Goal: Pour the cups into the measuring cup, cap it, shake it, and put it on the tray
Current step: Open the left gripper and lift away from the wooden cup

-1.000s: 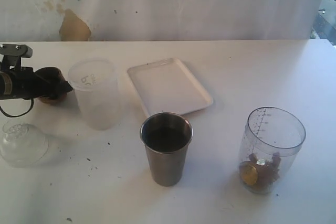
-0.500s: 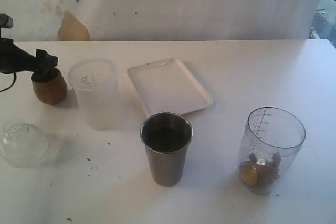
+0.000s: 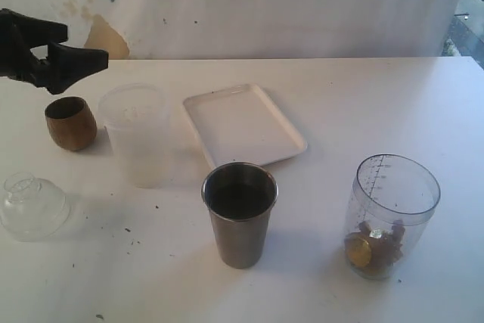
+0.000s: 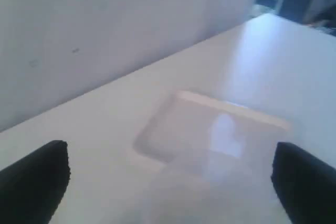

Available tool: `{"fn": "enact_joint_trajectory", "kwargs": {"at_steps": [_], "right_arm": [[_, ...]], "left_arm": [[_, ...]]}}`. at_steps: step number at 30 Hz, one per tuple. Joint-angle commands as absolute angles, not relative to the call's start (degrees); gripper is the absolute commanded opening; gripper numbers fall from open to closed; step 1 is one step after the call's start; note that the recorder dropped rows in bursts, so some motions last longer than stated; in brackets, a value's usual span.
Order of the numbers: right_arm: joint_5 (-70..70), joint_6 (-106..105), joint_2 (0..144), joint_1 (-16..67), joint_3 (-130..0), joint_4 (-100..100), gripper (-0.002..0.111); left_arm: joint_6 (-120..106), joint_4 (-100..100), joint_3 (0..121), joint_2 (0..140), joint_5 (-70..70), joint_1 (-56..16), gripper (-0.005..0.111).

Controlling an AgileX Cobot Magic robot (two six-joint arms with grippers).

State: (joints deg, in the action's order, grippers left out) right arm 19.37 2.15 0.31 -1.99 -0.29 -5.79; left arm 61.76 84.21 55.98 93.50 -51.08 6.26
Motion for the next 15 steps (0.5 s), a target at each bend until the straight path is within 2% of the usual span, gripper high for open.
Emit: {"fn": "enact_joint_trajectory", "kwargs": {"at_steps": [1, 6, 12, 15], "right_arm": [[19.3, 2.2, 0.0, -1.7, 0.0, -5.8, 0.000], [19.3, 2.2, 0.0, -1.7, 0.0, -5.8, 0.000], [19.3, 2.2, 0.0, -1.7, 0.0, -5.8, 0.000], [19.3, 2.2, 0.0, -1.7, 0.0, -5.8, 0.000]], "left_arm": [[66.1, 87.5, 55.5, 92.0, -60.3, 5.9, 0.103], [79.6, 92.0, 55.5, 91.9, -54.1, 5.5, 0.105], [79.8, 96.6, 55.4, 92.1, -62.2, 4.6, 0.105], [79.4, 96.6, 53.5, 92.1, -63.4, 1.5, 0.105]]}}
